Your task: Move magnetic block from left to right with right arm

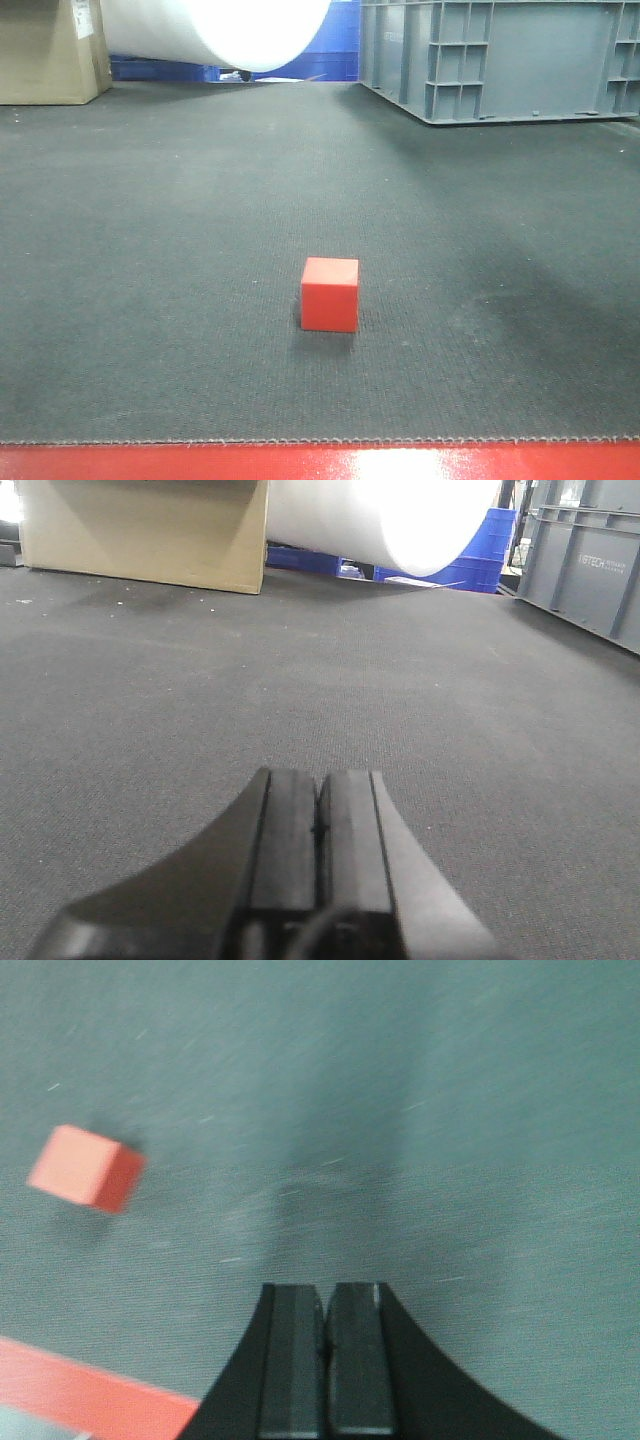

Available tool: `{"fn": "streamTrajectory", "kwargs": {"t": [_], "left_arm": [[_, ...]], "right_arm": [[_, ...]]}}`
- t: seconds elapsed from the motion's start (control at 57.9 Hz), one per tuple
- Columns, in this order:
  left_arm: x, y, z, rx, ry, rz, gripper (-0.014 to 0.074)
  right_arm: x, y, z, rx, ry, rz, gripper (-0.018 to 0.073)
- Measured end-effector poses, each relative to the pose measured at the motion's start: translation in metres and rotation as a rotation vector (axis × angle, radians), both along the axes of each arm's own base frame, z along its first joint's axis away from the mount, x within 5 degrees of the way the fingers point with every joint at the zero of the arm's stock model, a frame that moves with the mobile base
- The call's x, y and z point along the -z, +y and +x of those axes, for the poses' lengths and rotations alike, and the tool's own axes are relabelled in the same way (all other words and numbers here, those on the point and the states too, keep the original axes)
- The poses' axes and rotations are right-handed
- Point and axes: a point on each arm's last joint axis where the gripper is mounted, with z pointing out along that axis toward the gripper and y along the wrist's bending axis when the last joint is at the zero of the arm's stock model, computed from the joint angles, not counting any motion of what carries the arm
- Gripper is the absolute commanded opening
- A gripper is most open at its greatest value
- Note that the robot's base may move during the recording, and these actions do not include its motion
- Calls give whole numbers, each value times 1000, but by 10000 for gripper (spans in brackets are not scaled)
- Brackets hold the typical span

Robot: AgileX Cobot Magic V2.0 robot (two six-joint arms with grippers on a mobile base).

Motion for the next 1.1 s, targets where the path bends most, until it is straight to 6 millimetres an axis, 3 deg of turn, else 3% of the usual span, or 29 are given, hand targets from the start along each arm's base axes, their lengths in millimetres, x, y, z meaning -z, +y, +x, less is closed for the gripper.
{"fn": "streamTrajectory", "kwargs": {"t": [0.173, 0.363, 0.587, 0.863, 1.105], "left_arm": [[0, 0, 0, 0, 0, 0, -117], [0, 0, 0, 0, 0, 0, -117], [0, 0, 0, 0, 0, 0, -117], [0, 0, 0, 0, 0, 0, -117], [0, 0, 0, 0, 0, 0, -117]], "right_arm": [[10, -32, -24, 79, -200, -56, 55], [25, -51, -43, 213, -426, -72, 55], [36, -55, -73, 266, -691, -56, 55], [53, -54, -115, 276, -885, -33, 55], [72, -54, -121, 276, -894, -32, 55]]}}
